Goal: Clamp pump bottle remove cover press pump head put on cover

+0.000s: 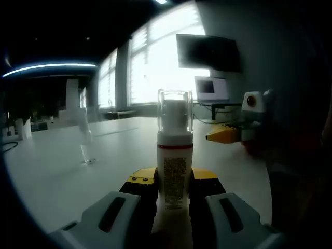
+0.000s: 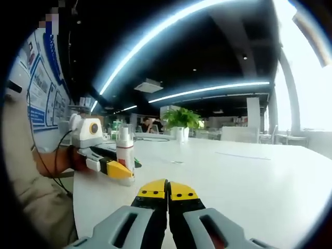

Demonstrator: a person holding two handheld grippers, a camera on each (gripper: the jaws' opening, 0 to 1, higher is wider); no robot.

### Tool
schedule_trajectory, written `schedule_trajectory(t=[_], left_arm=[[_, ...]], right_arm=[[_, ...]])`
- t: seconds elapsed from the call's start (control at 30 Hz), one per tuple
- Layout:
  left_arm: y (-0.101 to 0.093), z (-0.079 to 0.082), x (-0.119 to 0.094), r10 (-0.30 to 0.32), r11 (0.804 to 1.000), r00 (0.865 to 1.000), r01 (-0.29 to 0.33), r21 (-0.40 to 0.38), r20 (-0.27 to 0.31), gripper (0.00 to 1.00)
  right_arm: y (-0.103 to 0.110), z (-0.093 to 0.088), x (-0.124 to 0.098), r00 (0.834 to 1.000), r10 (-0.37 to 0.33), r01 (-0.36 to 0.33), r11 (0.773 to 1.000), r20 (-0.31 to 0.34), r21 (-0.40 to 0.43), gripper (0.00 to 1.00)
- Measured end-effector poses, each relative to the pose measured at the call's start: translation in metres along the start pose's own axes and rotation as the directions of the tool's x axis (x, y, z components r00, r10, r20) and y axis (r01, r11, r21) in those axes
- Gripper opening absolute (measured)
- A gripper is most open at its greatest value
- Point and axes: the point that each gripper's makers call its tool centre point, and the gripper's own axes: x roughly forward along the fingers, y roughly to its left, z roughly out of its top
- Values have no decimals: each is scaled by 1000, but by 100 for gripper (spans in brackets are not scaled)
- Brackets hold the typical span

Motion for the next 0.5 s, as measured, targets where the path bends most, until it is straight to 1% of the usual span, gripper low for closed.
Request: schedule_trajectory(t=[0.27, 0.37, 0.5], left_arm=[[2, 0, 1, 14, 1000, 1000, -14, 7, -6, 14], [5, 0, 1, 22, 1000, 1000, -22, -3, -14, 14], [4, 5, 0, 19, 1000, 1000, -19, -16, 4, 14]], right_arm=[[-1, 0, 0, 1000, -7, 7, 1000, -2, 15, 0], [-2, 0, -1, 1000, -9, 9, 1000, -3, 11, 0], [-3, 1, -1, 1000, -5, 5, 1000, -1, 24, 0]])
